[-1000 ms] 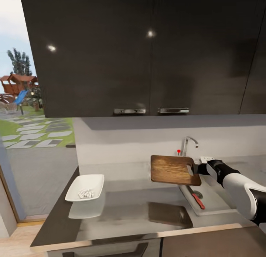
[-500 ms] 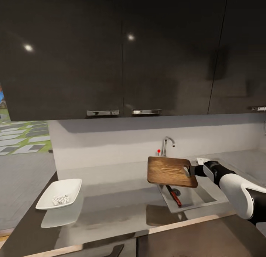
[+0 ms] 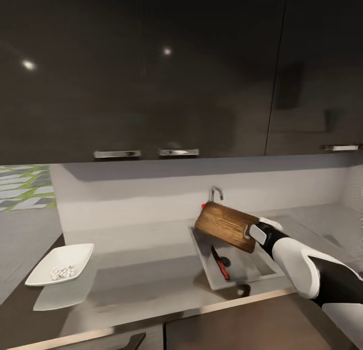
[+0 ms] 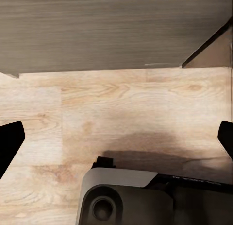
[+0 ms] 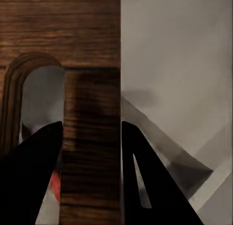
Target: In the kitchen, take the Vidalia onion out of the sink, dice it on the chopping board with the paring knife, put the diced onion into the bowl on the countertop, then place both the paring knife and the chopping board into the sink.
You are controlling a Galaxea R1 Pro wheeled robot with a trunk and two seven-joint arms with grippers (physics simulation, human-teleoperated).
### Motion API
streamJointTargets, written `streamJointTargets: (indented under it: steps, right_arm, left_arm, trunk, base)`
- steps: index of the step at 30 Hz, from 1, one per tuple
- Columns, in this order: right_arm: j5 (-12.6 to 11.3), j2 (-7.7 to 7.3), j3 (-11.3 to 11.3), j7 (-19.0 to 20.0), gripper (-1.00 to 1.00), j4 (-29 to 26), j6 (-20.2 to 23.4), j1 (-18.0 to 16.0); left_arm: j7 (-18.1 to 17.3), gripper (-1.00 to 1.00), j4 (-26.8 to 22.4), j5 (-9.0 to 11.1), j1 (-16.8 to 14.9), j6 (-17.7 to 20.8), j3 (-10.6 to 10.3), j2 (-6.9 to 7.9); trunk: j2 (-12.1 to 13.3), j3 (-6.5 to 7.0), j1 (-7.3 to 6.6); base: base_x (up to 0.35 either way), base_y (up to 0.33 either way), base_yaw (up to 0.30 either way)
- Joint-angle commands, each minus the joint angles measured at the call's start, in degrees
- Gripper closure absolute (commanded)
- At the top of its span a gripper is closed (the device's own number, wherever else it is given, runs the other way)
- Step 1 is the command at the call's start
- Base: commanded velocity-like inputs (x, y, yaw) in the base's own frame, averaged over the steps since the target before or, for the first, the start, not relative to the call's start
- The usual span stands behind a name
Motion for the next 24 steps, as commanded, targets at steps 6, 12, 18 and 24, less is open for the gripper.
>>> streamJointTargets:
  steps: [6, 12, 18, 24]
  right_arm:
    - [-8.97, 6.01, 0.24, -10.92, 1.00, -0.14, -4.99, 0.06]
    - [-20.51, 8.01, 0.25, -20.06, 1.00, -0.14, -11.44, 0.65]
    - [-30.09, 11.36, 0.26, -25.90, 1.00, -0.14, -13.60, 1.44]
    - [-31.51, 13.99, 0.26, -27.47, 1.00, -0.14, -15.91, 4.17]
  left_arm:
    - [0.19, -1.00, 0.25, 0.45, -0.08, -0.42, -0.43, -0.04]
    - [0.51, -1.00, 0.24, 0.47, -0.08, -0.46, -0.35, 0.04]
    - [0.65, -1.00, 0.17, 0.55, -0.08, -0.42, -0.24, 0.12]
    - [0.66, -1.00, 0.16, 0.58, -0.08, -0.44, -0.17, 0.28]
  trunk:
    - [-0.05, -0.02, 0.02]
    - [-0.05, -0.02, 0.02]
    - [-0.05, -0.02, 0.02]
    - [-0.05, -0.02, 0.02]
  base:
    - [0.000, -0.162, 0.000]
    - [0.000, -0.009, 0.000]
    - [0.000, 0.000, 0.000]
    - [0.000, 0.000, 0.000]
